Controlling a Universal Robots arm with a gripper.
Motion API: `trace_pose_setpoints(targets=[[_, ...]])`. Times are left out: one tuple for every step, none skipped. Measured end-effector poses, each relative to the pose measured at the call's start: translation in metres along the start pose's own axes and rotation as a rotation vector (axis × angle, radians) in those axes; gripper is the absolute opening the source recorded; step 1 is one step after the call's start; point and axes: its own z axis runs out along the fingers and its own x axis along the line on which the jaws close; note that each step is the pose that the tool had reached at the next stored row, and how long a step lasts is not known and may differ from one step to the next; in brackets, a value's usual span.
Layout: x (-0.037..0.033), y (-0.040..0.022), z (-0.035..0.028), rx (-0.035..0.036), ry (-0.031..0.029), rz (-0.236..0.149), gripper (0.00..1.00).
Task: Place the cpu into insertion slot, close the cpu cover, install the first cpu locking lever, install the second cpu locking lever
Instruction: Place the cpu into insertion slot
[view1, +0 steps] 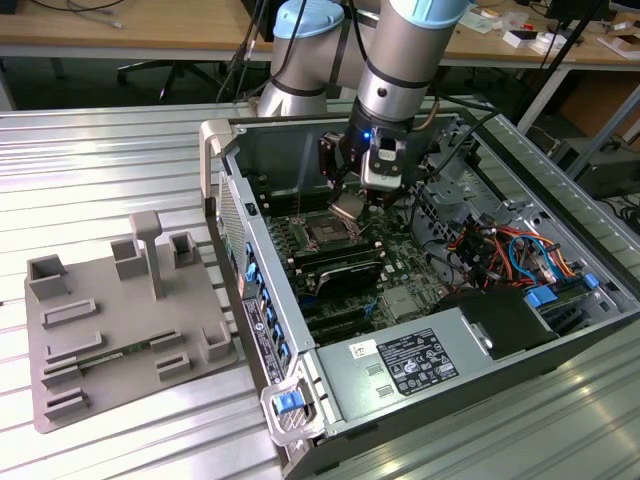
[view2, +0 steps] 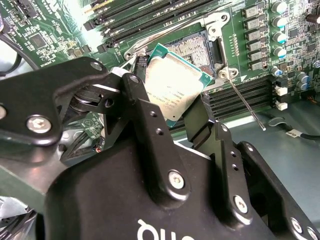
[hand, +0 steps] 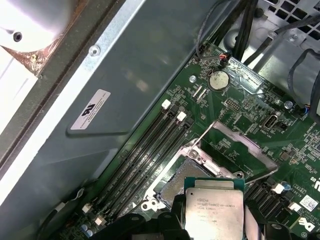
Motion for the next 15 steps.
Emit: trace_pose_setpoints(targets=[[0.0002, -0.0002, 0.0001, 0.0, 0.0, 0.001, 0.55], [0.0002, -0.0003, 0.0001, 0.0, 0.0, 0.002, 0.55], [0.0004, -0.0005, 0.0001, 0.0, 0.0, 0.003, 0.55], [0.0005, -0.0006, 0.0002, 0.0, 0.0, 0.004, 0.55], [0.0006, -0.0007, 0.0002, 0.0, 0.0, 0.005, 0.55], [0.0006, -0.0008, 0.0002, 0.0, -0.0001, 0.005, 0.55], [0.0008, -0.001, 0.0003, 0.0, -0.0001, 0.006, 0.55], [0.0009, -0.0011, 0.0003, 0.0, 0.0, 0.007, 0.55], [0.0009, -0.0012, 0.0004, 0.0, -0.0001, 0.008, 0.55], [0.001, -0.0013, 0.0004, 0.0, -0.0001, 0.009, 0.55], [0.0012, -0.0015, 0.0004, 0.0, -0.0001, 0.009, 0.55], [0.0014, -0.0018, 0.0005, -0.0001, -0.0001, 0.011, 0.55], [0.0016, -0.002, 0.0006, 0.0, -0.0001, 0.011, 0.55], [0.0018, -0.0023, 0.0006, 0.0, -0.0001, 0.012, 0.55], [0.0022, -0.0027, 0.0007, -0.0001, -0.0001, 0.013, 0.55]])
